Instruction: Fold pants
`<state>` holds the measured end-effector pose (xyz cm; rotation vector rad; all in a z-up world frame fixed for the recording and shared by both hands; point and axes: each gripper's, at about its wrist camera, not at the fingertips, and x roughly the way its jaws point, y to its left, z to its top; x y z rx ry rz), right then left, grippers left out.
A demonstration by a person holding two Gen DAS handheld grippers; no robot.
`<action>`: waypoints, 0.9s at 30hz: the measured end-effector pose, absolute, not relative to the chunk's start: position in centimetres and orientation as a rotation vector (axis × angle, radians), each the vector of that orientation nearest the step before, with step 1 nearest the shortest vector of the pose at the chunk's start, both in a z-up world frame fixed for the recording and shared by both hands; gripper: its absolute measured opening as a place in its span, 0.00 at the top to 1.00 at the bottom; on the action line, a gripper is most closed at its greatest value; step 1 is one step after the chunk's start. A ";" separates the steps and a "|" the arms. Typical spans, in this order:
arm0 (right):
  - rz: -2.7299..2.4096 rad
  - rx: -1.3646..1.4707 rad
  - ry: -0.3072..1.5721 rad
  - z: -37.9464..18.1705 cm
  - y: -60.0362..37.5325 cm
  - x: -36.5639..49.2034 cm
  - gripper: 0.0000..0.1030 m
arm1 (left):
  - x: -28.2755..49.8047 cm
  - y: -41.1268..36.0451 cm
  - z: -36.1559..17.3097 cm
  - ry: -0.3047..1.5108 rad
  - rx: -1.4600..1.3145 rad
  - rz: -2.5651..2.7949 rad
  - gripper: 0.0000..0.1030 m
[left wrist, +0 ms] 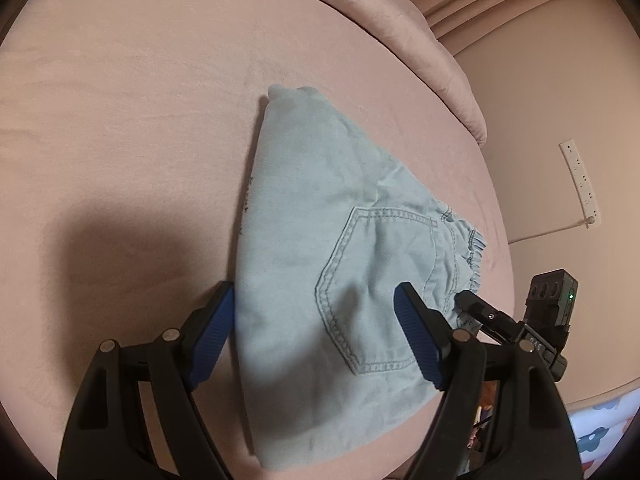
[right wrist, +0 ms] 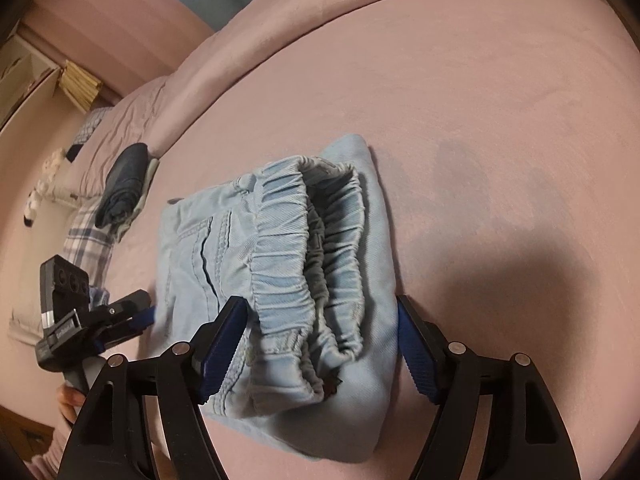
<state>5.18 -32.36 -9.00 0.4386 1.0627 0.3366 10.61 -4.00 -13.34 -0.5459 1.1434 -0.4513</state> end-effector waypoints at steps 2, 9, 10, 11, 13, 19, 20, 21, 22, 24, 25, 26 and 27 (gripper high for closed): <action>0.341 0.436 1.062 -9.0 -32.3 5.4 0.27 | 10.8 -4.3 -13.4 1.144 -0.535 -0.454 0.24; 0.375 0.419 1.058 -8.9 -31.7 6.5 0.24 | 11.3 -4.9 -13.4 1.138 -0.525 -0.477 0.23; 0.384 0.415 1.056 -8.9 -31.5 6.7 0.24 | 11.3 -5.0 -13.4 1.138 -0.525 -0.481 0.22; 0.388 0.411 1.055 -8.9 -31.3 7.0 0.24 | 11.4 -5.1 -13.4 1.137 -0.523 -0.487 0.22; 0.395 0.404 1.052 -8.9 -31.0 7.4 0.24 | 11.6 -5.6 -13.5 1.135 -0.513 -0.495 0.22; 0.412 0.411 1.037 -9.2 -30.7 8.1 0.24 | 12.1 -6.9 -13.6 1.139 -0.493 -0.514 0.22; 0.413 0.413 1.035 -9.2 -30.6 8.1 0.24 | 12.2 -7.0 -13.6 1.140 -0.491 -0.516 0.22; 0.414 0.417 1.033 -9.3 -30.6 8.2 0.24 | 12.2 -7.1 -13.6 1.141 -0.491 -0.517 0.22; 0.414 0.423 1.030 -9.3 -30.7 8.2 0.24 | 12.3 -7.0 -13.6 1.142 -0.491 -0.519 0.22; 0.413 0.441 1.030 -9.3 -30.8 8.2 0.24 | 12.4 -6.8 -13.7 1.145 -0.493 -0.523 0.22; 0.414 0.452 1.032 -9.3 -31.0 8.1 0.24 | 12.5 -6.8 -13.8 1.147 -0.496 -0.525 0.22; 0.417 0.464 1.037 -9.3 -31.2 8.1 0.24 | 12.6 -6.6 -13.8 1.148 -0.501 -0.527 0.22; 0.420 0.477 1.044 -9.3 -31.5 8.0 0.24 | 12.6 -6.5 -13.8 1.150 -0.504 -0.530 0.22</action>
